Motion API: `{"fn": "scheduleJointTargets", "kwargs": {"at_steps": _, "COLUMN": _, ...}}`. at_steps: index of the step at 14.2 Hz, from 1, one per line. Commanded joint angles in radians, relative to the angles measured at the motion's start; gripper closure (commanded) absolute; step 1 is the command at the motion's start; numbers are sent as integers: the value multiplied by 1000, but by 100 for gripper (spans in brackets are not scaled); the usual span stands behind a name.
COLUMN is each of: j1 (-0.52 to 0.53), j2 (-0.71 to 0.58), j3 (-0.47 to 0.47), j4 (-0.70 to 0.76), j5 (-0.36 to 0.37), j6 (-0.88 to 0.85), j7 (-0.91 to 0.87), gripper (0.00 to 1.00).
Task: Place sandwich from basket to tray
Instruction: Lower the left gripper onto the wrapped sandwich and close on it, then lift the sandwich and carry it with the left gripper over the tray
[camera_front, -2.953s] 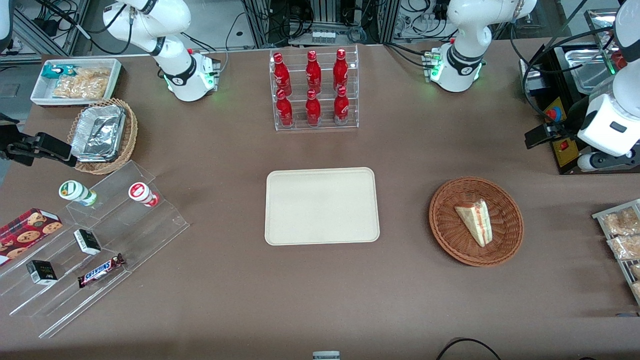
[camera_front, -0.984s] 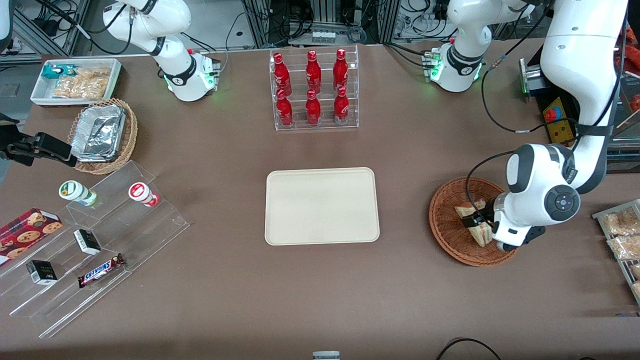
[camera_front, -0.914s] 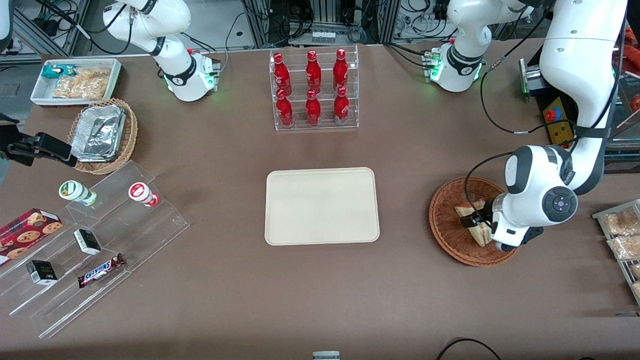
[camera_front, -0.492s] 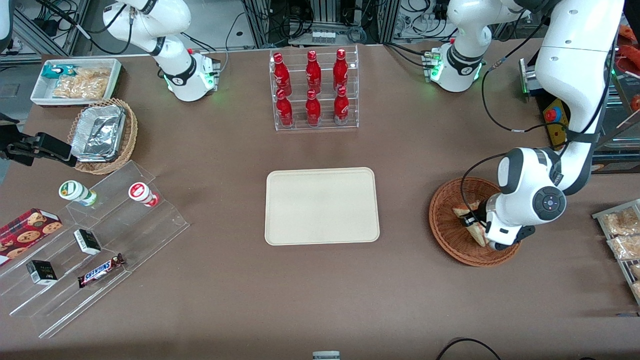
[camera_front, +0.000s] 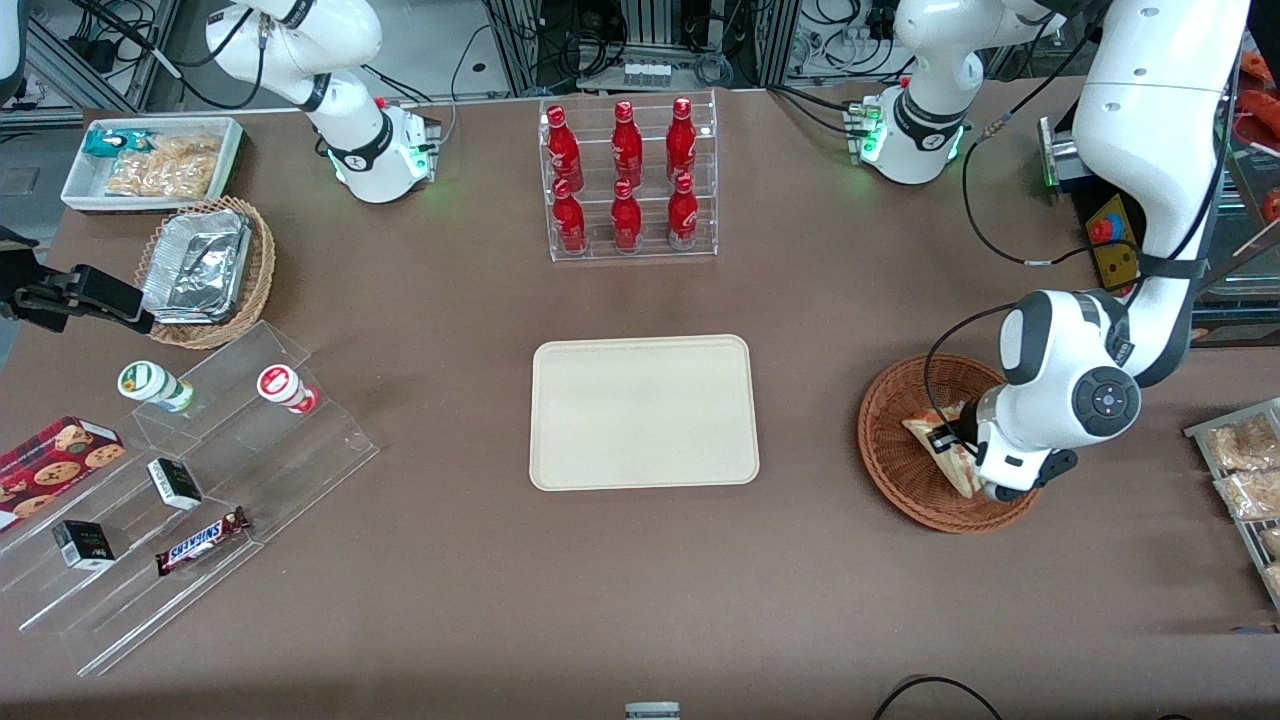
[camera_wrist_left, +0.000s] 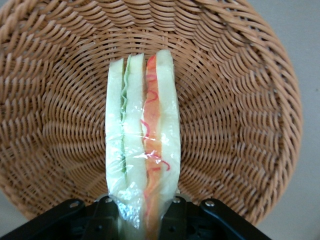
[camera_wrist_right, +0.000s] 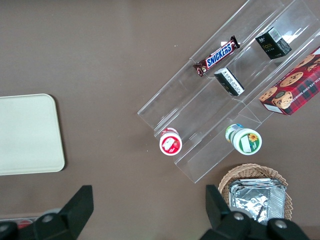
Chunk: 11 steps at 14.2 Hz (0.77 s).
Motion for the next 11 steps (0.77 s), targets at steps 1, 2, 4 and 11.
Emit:
{"fn": "scheduleJointTargets", "kwargs": {"at_steps": 1, "j1": -28, "j2": -92, "j3": 0, "j4": -10, "j5": -6, "j6": -85, "j7": -12, "gripper": 87}}
{"fn": "scheduleJointTargets", "kwargs": {"at_steps": 2, "j1": -36, "j2": -97, "j3": -21, "j4": -7, "j5": -4, "j6": -87, "j7": -10, "gripper": 86}}
{"fn": "scheduleJointTargets", "kwargs": {"at_steps": 4, "j1": -39, "j2": -106, "j3": -65, "j4": -4, "j5": -4, "j6": -87, "j7": -12, "gripper": 86}}
{"fn": "scheduleJointTargets", "kwargs": {"at_steps": 11, "j1": -105, "j2": -91, "j3": -279, "j4": 33, "j5": 0, "j6": -87, "j7": -67, "gripper": 86}}
